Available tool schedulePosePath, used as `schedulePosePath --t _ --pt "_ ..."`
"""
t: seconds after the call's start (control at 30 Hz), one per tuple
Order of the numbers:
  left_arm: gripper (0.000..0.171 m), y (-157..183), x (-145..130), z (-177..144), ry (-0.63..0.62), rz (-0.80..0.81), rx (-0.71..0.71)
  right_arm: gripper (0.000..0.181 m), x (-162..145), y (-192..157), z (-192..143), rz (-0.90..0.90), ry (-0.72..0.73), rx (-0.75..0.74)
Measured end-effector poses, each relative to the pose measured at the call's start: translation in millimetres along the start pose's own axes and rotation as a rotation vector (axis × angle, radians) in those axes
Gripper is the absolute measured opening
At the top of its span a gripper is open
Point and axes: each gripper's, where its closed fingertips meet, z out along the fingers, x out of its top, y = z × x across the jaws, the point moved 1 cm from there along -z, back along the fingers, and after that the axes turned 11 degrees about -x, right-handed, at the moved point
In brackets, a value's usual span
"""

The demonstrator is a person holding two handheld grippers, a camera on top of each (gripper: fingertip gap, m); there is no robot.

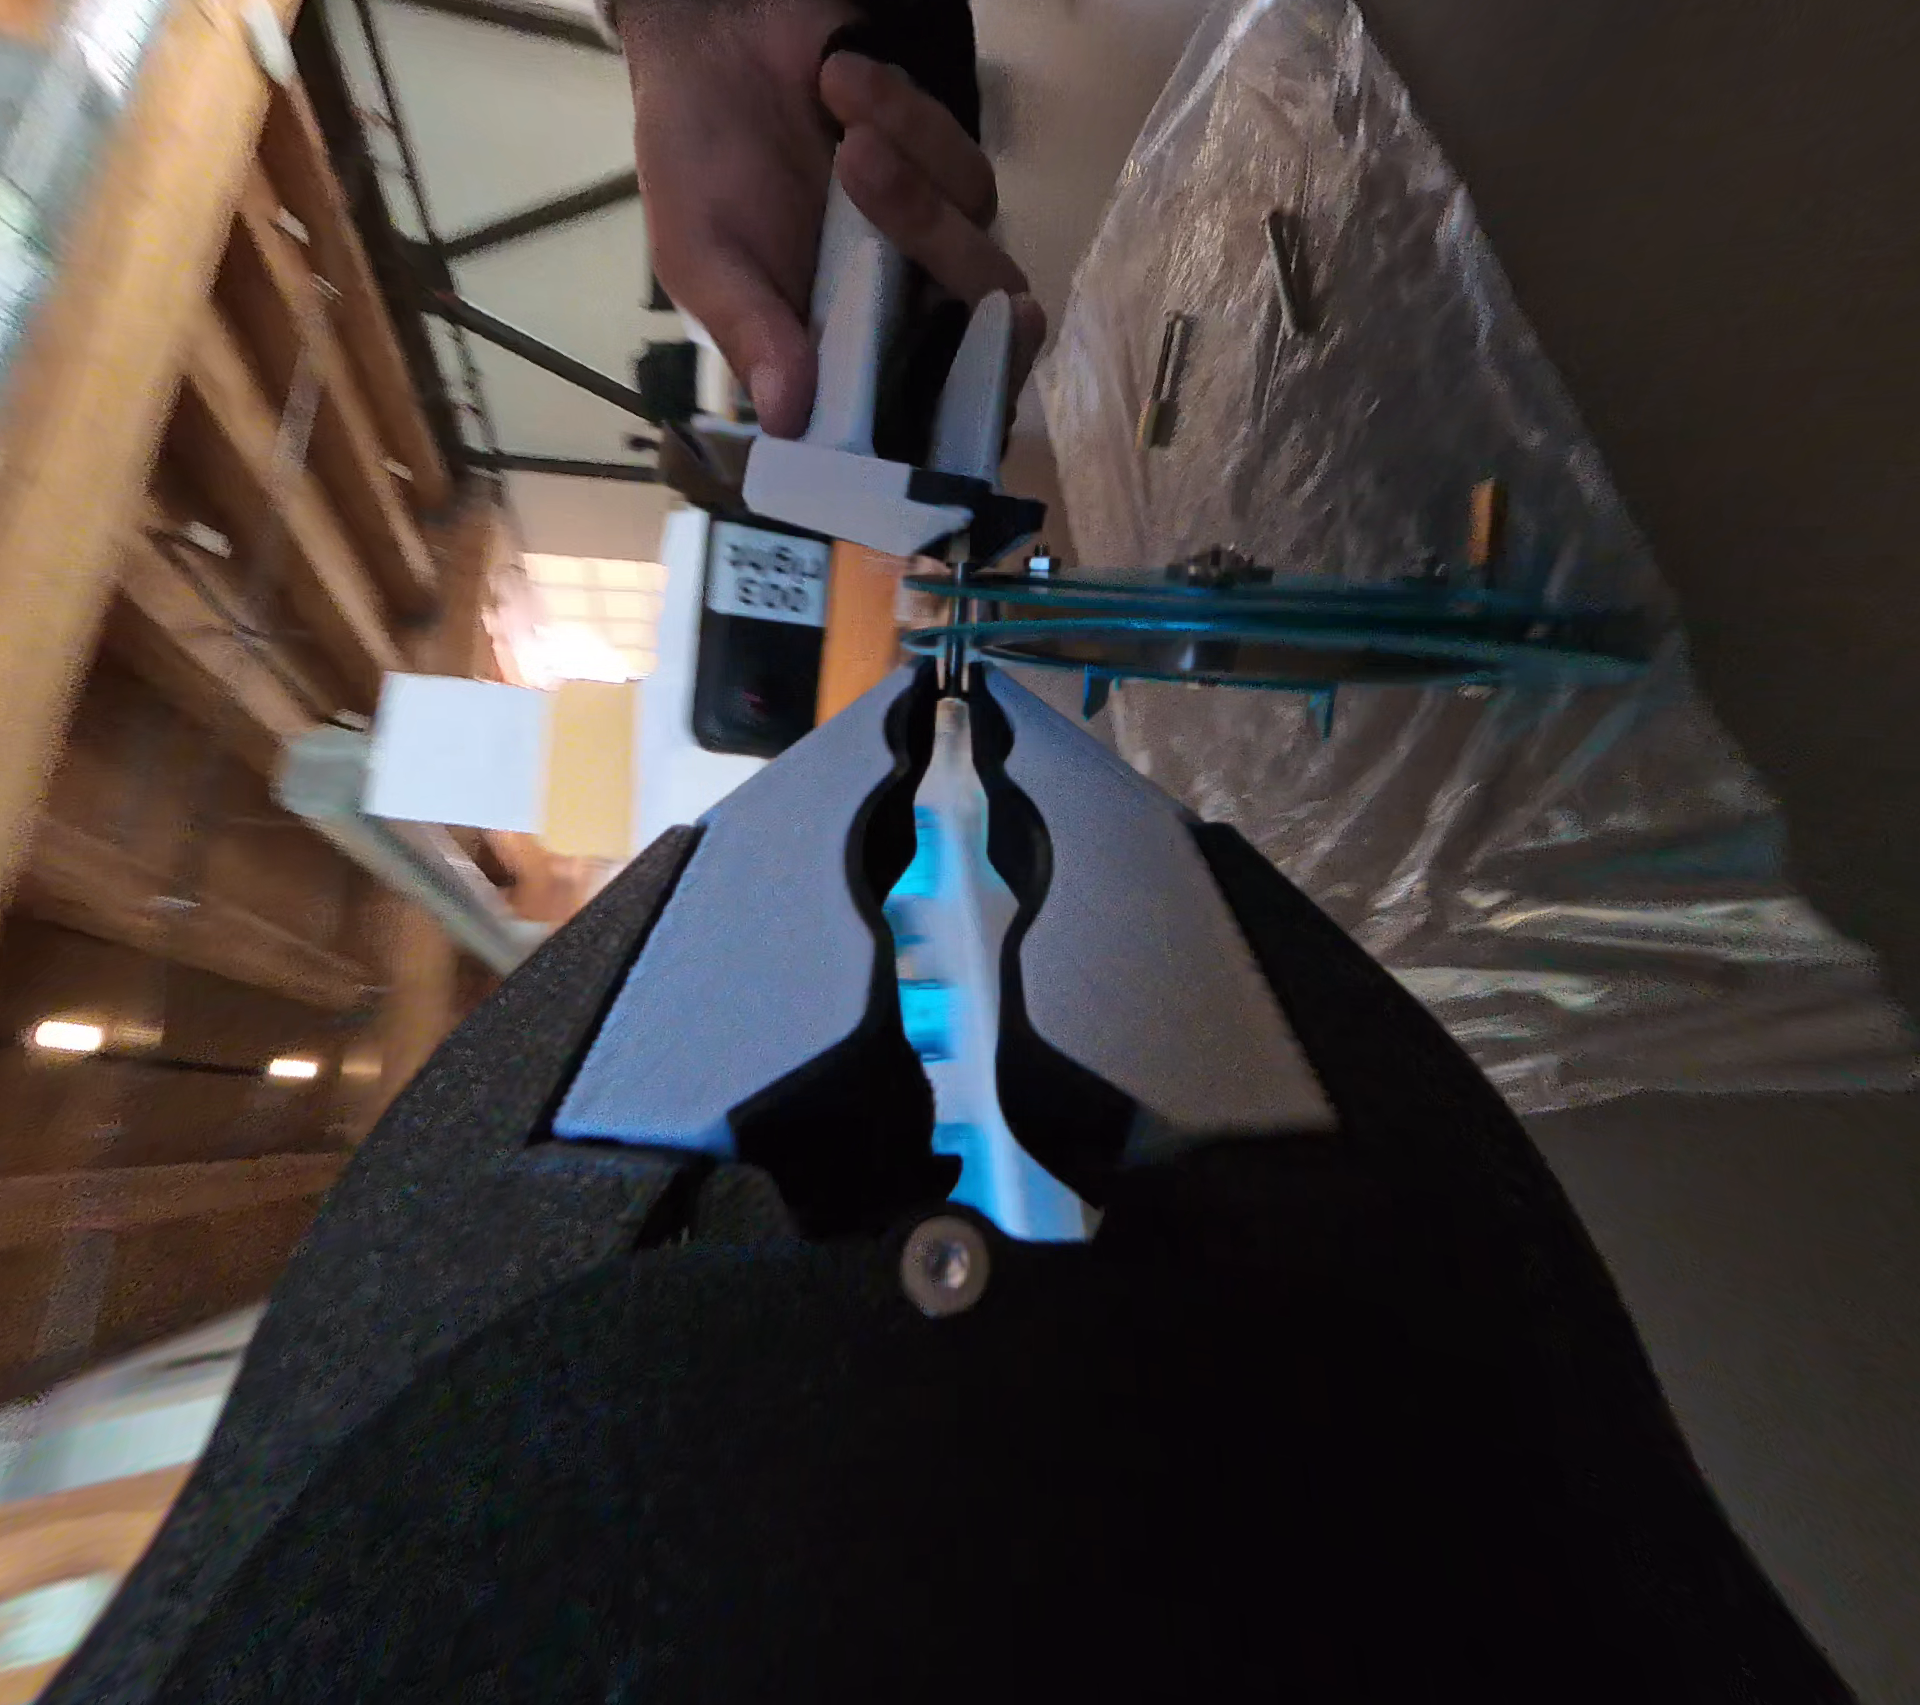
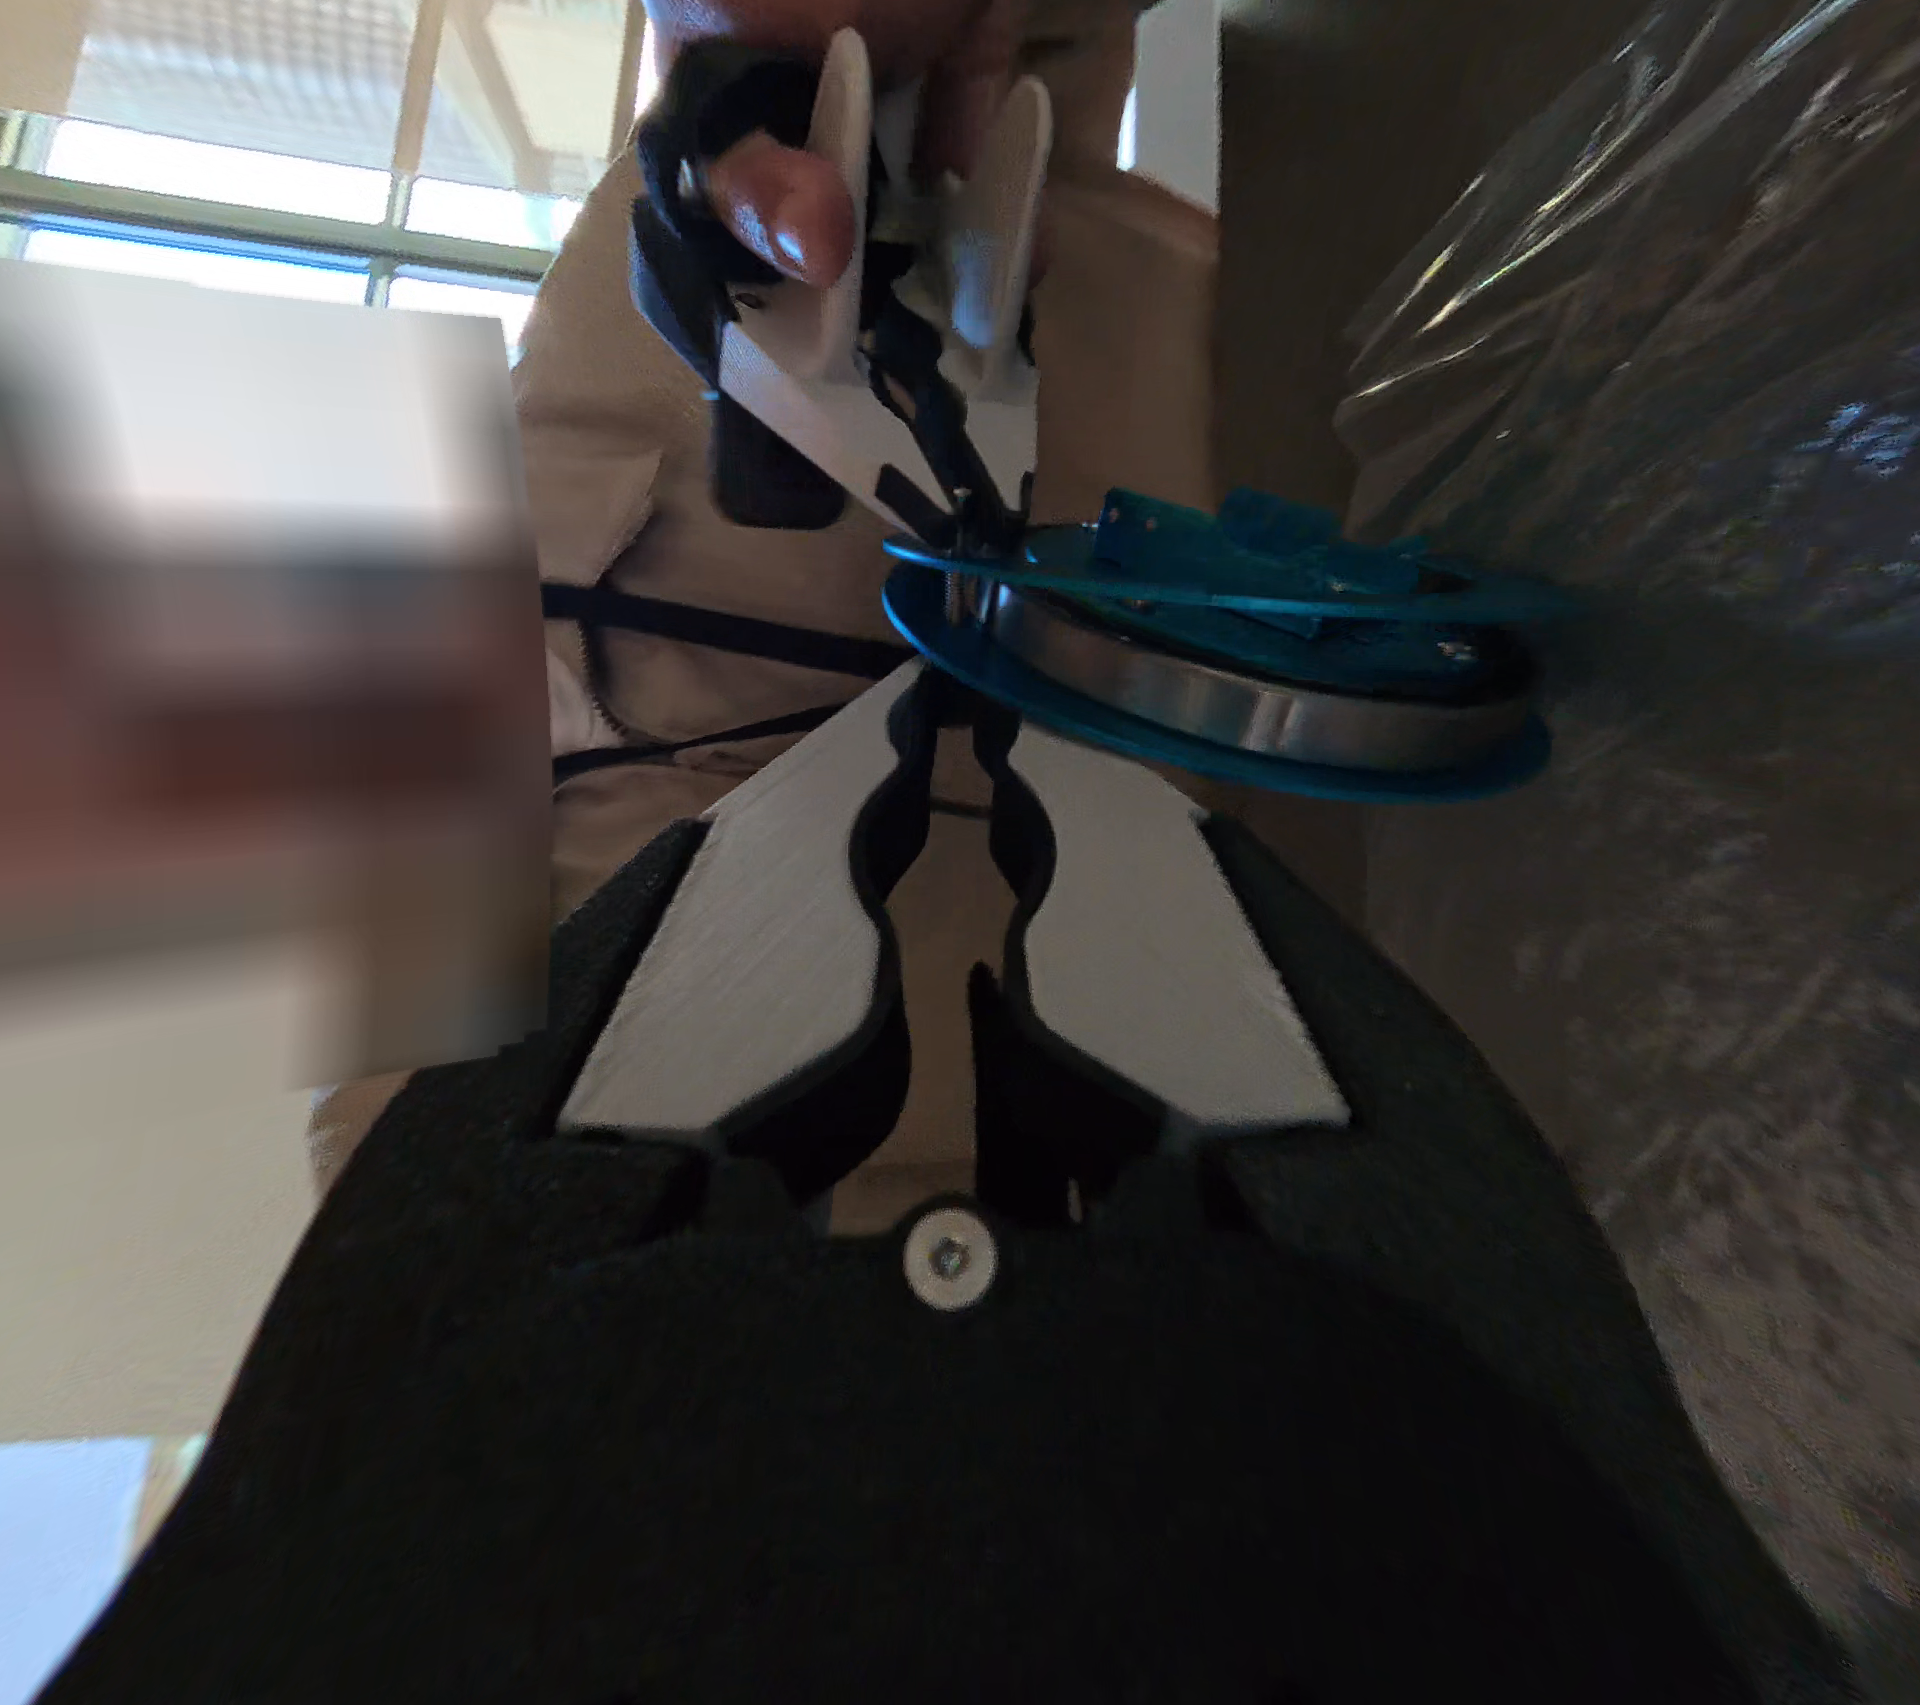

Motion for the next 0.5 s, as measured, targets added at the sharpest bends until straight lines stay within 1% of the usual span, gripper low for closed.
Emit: schedulePosePath --t 0.03,0.07,0.1,0.13,0.2,0.27,0.3,0.33,0.37,0.43,0.5 --pt "0.005 0 0 -1 0.032 -0.095 -0.041 0.005 2 2 -3 -0.021 0.024 -0.038" --pt "0.012 2 -1 -3 0.066 -0.198 -0.099 0.004 3 4 -5 -0.059 0.038 -0.089" --pt "0.024 6 -4 -3 0.079 -0.313 -0.183 0.004 4 6 -6 -0.094 0.046 -0.146" --pt "0.032 8 -6 -4 0.098 -0.429 -0.255 0.004 5 7 -8 -0.125 0.049 -0.206" --pt "0.033 11 -7 -8 0.159 -0.674 -0.43 0.003 6 11 -12 -0.205 0.049 -0.338" --pt "0.034 4 -6 -12 0.246 -0.919 -0.576 0.004 8 13 -14 -0.274 0.04 -0.461" --pt "0.034 2 -8 -13 0.269 -1.031 -0.672 0.004 9 14 -15 -0.312 0.039 -0.526" --pt "0.033 -4 -12 -11 0.291 -1.139 -0.706 0.004 10 15 -16 -0.348 0.032 -0.587" --pt "0.027 -10 -14 -9 0.329 -1.232 -0.745 0.003 12 16 -17 -0.386 0.029 -0.65" --pt "0.026 -11 -14 -6 0.374 -1.416 -0.889 0.004 16 19 -19 -0.467 0.034 -0.774" --pt "0.026 -7 -15 -5 0.393 -1.532 -0.994 0.004 19 21 -21 -0.563 0.046 -0.9"
